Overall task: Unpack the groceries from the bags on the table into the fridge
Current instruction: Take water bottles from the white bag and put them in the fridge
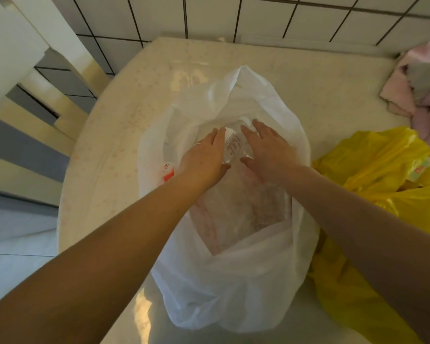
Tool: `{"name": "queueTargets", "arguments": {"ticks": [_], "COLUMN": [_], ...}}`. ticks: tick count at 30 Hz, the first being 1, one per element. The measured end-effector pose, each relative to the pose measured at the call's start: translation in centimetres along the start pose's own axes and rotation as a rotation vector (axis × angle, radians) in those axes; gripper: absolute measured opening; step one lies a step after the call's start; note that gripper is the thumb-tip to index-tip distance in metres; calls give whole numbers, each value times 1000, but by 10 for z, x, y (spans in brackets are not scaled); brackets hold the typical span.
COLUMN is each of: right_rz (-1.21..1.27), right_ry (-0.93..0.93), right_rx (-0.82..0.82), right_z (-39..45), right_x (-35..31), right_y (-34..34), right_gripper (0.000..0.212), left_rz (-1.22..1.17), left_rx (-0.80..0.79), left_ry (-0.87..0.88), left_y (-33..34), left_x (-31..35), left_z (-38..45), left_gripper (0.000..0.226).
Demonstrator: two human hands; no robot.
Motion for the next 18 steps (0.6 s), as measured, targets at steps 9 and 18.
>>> {"name": "queueTargets", "arguments": {"ticks": [9,18], "right_rz": [93,439], "right_ry": [-7,-88], "right_rx": [-108,8], "right_z": [38,4], "right_x": [3,-23], "right_y": [-4,-36], "right_gripper": [77,69], "left_rz": [-55,-313], "left_rx": [7,139], "left_ry": [-30,11], "left_y": [1,-4], "left_x": [-6,-12], "left_z": [29,2], "left_gripper": [81,94]}}
Point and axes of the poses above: each hand's wrist, its own z-axis towards the middle knuckle, its own y-axis out of the palm, x = y × z, the point moved 6 cm from there along z, towards the middle knuckle, and after that the axes turned 15 degrees about -x, right-handed, at the moved point
